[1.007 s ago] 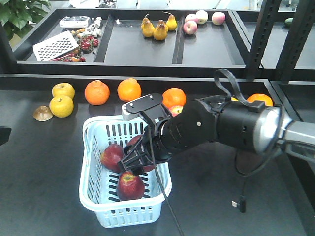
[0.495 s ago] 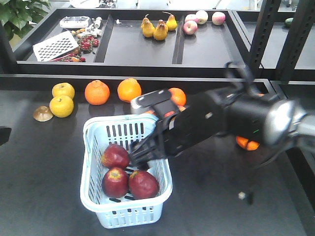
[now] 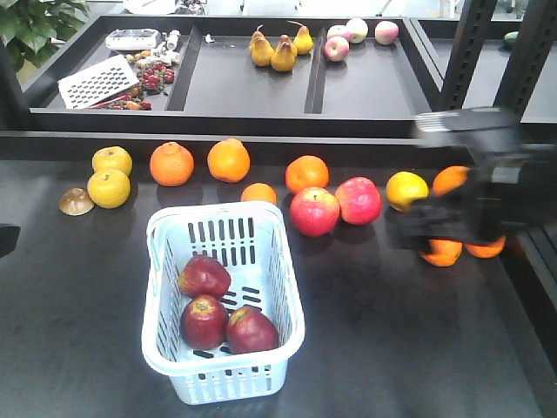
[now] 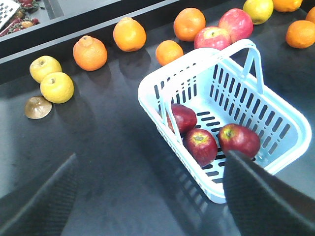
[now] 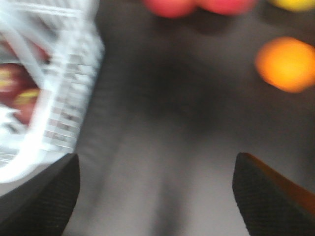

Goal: Pick three apples into basket with both arms

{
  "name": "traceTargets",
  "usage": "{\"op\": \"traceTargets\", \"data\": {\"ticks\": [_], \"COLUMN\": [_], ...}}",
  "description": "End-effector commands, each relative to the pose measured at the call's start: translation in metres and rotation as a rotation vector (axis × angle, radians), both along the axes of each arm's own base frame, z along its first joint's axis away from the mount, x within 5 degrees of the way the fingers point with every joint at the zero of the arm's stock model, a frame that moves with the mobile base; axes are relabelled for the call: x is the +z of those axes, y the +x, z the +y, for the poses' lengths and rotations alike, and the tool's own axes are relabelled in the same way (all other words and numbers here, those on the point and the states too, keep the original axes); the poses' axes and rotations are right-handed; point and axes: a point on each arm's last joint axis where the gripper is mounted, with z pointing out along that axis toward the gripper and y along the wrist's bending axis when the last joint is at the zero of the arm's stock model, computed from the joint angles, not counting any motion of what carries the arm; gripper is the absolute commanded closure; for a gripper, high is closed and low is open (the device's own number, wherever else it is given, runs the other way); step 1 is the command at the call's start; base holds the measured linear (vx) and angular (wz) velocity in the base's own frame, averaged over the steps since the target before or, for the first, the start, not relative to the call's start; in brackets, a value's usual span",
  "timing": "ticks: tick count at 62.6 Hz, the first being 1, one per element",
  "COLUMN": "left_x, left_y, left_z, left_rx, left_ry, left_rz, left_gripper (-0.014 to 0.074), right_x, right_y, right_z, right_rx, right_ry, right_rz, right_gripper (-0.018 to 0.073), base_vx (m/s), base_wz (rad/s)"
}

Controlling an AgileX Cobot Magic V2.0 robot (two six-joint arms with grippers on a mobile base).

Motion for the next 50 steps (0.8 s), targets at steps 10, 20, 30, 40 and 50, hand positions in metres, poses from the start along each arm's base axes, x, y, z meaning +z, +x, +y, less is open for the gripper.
{"op": "traceTargets", "data": {"ticks": [10, 20, 30, 40, 50], "left_x": [0.013, 0.013, 0.013, 0.013, 0.014], "left_y": [0.001, 0.001, 0.001, 0.001, 0.001], "left_z": [0.000, 0.000, 0.000, 0.000, 0.000], "left_rx": [0.013, 0.013, 0.013, 0.013, 0.015], "left_ry": [-0.039, -0.039, -0.039, -0.039, -0.041], "left_rz": [-0.082, -0.082, -0.082, -0.082, -0.091], "left_gripper": [0.0031, 0.0031, 0.0031, 0.0031, 0.0031], "right_x": [0.041, 0.057, 0.067, 0.068, 0.068], "right_y": [-0.050, -0.075, -0.089, -0.091, -0.091], "right_z": [-0.061, -0.072, -0.070, -0.071, -0.071], "right_rx": [-0.214, -0.273, -0.270, -0.271, -0.271], "right_ry": [-0.025, -0.043, -0.044, -0.057, -0.057], "right_rz": [-0.117, -0.177, -0.233, -0.240, -0.242], "right_gripper": [-0.0035, -0.0035, -0.0035, -0.0035, -0.0025], "base_vx": [0.00, 0.00, 0.00, 0.00, 0.00], "base_wz": [0.00, 0.00, 0.00, 0.00, 0.00]}}
